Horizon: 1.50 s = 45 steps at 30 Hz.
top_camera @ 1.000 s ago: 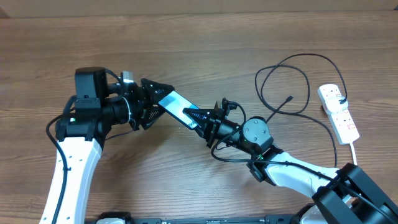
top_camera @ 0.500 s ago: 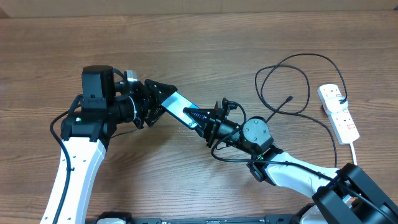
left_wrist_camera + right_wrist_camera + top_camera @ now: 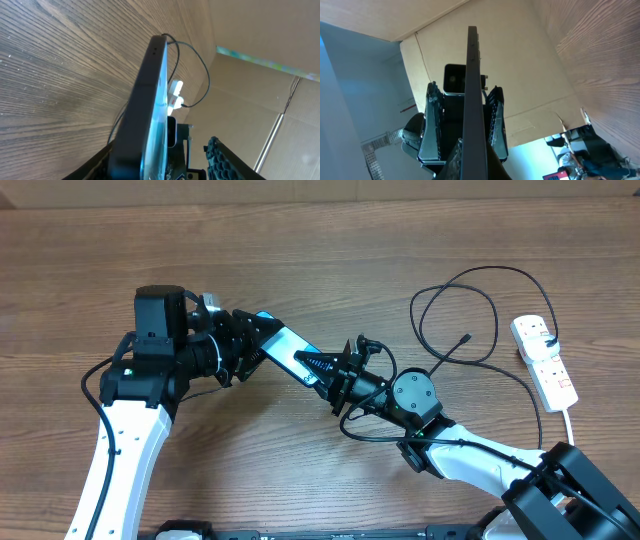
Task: Plug charger to phone and switch on socket
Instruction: 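Move the left gripper to grasp the phone's top end, then close the left gripper on the phone's top end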
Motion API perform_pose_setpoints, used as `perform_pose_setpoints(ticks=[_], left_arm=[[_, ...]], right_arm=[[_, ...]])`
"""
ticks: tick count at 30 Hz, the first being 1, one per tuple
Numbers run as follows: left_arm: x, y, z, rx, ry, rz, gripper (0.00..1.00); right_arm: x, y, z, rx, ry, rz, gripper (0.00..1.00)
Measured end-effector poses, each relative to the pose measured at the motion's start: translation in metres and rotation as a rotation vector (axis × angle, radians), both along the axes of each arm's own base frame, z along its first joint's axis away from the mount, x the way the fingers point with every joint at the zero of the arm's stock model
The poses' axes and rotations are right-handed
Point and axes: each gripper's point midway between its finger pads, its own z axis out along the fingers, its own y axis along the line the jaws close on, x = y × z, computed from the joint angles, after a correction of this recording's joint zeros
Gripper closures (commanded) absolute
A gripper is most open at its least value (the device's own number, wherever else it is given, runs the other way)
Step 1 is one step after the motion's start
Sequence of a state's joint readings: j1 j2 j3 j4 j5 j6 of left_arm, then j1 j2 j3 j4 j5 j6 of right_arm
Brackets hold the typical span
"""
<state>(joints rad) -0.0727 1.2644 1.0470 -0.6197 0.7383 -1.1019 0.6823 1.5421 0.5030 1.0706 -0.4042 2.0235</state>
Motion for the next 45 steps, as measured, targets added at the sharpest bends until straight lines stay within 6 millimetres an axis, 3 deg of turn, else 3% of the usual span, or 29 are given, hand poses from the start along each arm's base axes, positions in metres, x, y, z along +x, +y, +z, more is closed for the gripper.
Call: perform_pose_setpoints(ticks=[14,40,45], left_arm=[[-0.003,-0.01,-0.003,-0.006,0.05,0.02,0.64],[-0.006,-0.015,-0.007,0.002,0.076,0.028,0.95],[-0.006,-0.015,-0.007,0.006,0.068,0.022,0.95]], right_arm=[[0.0,0.001,-0.007,-0.02,0.023,0.004,0.96],[0.002,-0.001,0.001,0.003,-0.002,-0.014,0.96],[0.003,-0.002,0.001,0.004,-0.003,-0.017,0.96]])
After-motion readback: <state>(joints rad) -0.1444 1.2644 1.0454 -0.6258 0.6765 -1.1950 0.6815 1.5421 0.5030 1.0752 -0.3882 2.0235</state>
